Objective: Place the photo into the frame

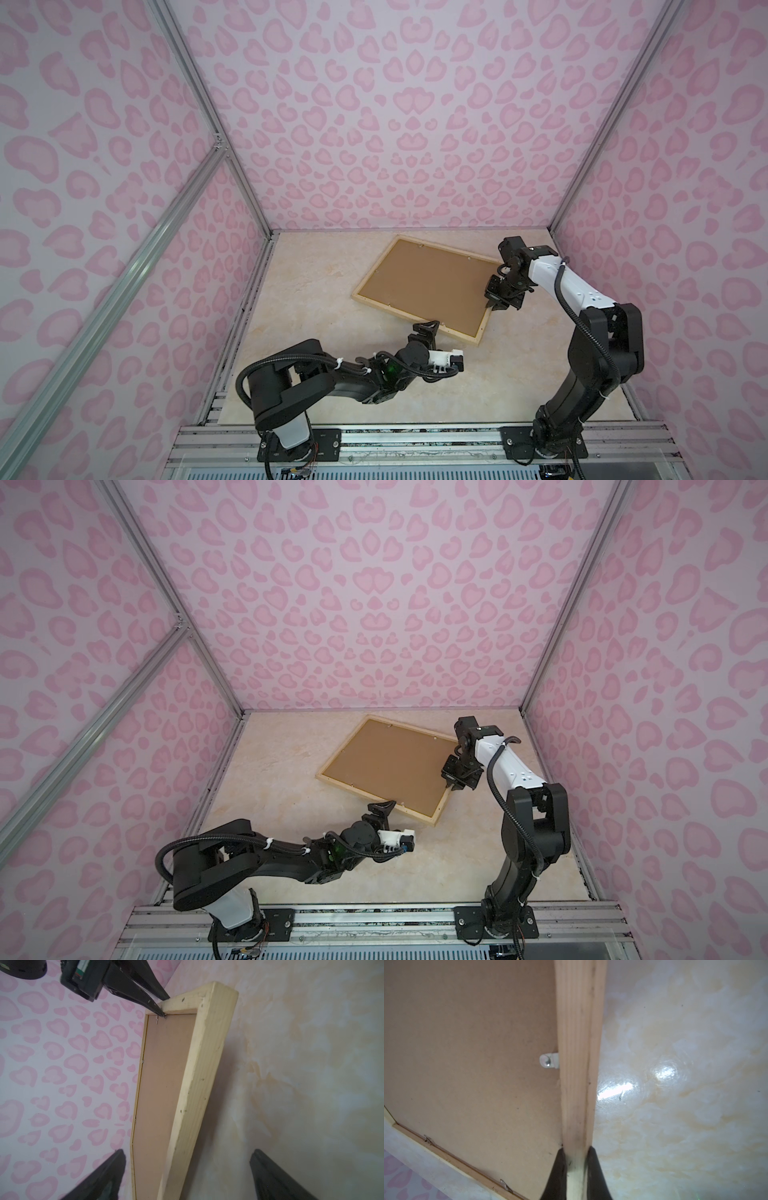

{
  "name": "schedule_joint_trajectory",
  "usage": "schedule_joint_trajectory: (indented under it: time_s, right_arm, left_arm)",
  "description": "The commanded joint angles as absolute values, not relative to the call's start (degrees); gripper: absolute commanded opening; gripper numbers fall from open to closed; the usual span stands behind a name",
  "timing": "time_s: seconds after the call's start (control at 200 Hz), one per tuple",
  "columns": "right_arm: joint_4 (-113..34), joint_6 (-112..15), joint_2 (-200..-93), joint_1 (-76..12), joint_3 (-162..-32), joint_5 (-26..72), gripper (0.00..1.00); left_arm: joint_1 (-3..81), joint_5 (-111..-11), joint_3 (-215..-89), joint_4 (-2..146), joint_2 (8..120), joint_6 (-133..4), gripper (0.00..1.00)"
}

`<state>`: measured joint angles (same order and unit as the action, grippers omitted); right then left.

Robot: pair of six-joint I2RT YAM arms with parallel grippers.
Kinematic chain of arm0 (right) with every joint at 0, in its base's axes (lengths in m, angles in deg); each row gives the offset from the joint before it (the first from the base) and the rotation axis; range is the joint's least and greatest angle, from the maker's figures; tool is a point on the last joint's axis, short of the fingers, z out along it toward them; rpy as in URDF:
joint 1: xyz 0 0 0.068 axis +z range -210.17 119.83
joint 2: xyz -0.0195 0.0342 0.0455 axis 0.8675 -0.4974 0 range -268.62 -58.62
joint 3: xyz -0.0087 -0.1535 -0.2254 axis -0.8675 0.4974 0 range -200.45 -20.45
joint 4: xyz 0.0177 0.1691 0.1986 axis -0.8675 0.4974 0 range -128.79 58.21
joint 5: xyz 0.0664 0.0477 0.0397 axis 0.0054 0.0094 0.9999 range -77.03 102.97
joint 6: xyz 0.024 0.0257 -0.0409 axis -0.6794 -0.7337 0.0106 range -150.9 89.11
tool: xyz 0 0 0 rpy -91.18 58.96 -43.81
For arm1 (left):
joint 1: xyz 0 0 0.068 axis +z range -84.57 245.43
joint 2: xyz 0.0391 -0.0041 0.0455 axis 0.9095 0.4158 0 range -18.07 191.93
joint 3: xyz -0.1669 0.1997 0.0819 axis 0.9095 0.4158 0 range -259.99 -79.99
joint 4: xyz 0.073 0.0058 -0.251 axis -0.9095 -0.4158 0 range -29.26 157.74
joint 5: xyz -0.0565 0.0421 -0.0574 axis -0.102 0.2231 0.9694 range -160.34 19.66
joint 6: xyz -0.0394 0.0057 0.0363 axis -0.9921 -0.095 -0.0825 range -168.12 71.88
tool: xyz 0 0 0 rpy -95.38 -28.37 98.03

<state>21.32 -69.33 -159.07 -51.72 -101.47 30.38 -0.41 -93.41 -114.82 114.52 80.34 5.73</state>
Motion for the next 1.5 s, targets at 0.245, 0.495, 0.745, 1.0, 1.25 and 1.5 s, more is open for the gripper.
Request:
schedule_joint_trajectory:
  time_s: [0.245, 0.495, 0.745, 1.0, 1.25, 1.5]
  right_arm:
    - [20.53, -69.05, -158.75, -51.73, -101.95, 35.73, 0.0]
    - [20.14, -69.61, -159.03, -51.73, -101.73, 35.59, 0.0]
    - [19.55, -70.97, -160.31, -51.73, -103.3, 36.88, 0.0]
    - [19.66, -71.44, -160.63, -51.73, -105.09, 37.13, 0.0]
    - [17.62, -69.74, -157.12, -51.73, -107.19, 36.08, 0.65]
    - [13.16, -62.88, -148.62, -54.84, -109.34, 39.42, 0.98]
  left_arm:
    - [0.57, -102.82, -122.18, 144.53, 98.43, 13.21, 0.89]
    - [0.32, -104.7, -122.99, 146.41, 99.66, 14.71, 0.57]
    - [-0.66, -106.49, -122.8, 145.79, 98.87, 13.7, 0.41]
    - [-1.1, -108.13, -123.81, 144.61, 98.22, 12.62, 0.1]
    - [-1.45, -111.26, -125.99, 143.4, 97.65, 11.68, 0.03]
    - [-1.52, -117.07, -129.39, 137.36, 93.38, 8.65, 0.03]
